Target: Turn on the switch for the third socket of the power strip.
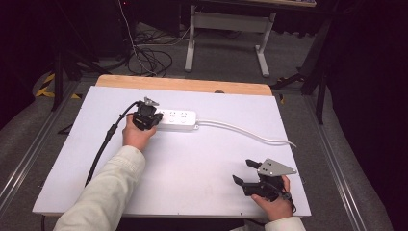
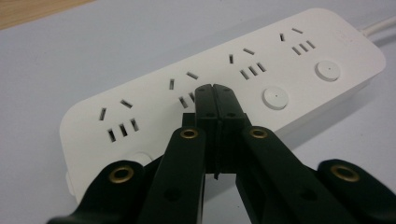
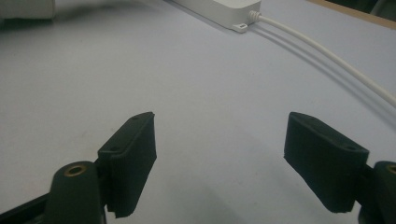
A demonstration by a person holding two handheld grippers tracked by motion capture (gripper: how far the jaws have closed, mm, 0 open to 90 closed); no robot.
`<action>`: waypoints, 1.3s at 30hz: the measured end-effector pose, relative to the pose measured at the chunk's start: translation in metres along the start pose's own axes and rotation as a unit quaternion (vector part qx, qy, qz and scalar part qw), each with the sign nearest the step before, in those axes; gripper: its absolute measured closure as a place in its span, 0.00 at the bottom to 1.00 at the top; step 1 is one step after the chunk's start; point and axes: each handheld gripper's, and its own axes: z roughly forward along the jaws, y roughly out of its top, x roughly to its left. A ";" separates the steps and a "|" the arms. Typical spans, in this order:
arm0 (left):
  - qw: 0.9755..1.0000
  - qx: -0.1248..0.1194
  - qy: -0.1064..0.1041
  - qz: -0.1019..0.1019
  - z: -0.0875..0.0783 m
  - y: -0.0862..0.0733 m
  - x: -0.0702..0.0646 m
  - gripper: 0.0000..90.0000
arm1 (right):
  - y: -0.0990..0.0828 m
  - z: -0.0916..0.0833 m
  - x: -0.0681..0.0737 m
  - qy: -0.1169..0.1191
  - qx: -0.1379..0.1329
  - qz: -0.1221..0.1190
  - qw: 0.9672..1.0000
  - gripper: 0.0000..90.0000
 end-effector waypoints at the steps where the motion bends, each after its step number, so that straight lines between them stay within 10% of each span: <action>1: 1.000 0.001 0.001 0.002 0.000 0.000 0.000 1.00 | 0.000 0.000 0.000 0.000 0.000 0.000 1.000 0.28; 15: 1.000 0.012 0.014 -0.001 0.001 0.002 -0.005 1.00 | -0.001 -0.001 0.000 0.001 0.000 0.003 1.000 0.28; 21: 0.998 0.027 0.040 0.028 0.002 0.005 -0.013 1.00 | -0.001 -0.001 -0.001 0.000 0.000 0.004 1.000 0.28; 39: 1.000 0.018 -0.013 -0.016 -0.017 0.012 -0.003 1.00 | -0.002 -0.001 -0.002 -0.001 0.000 0.008 1.000 0.28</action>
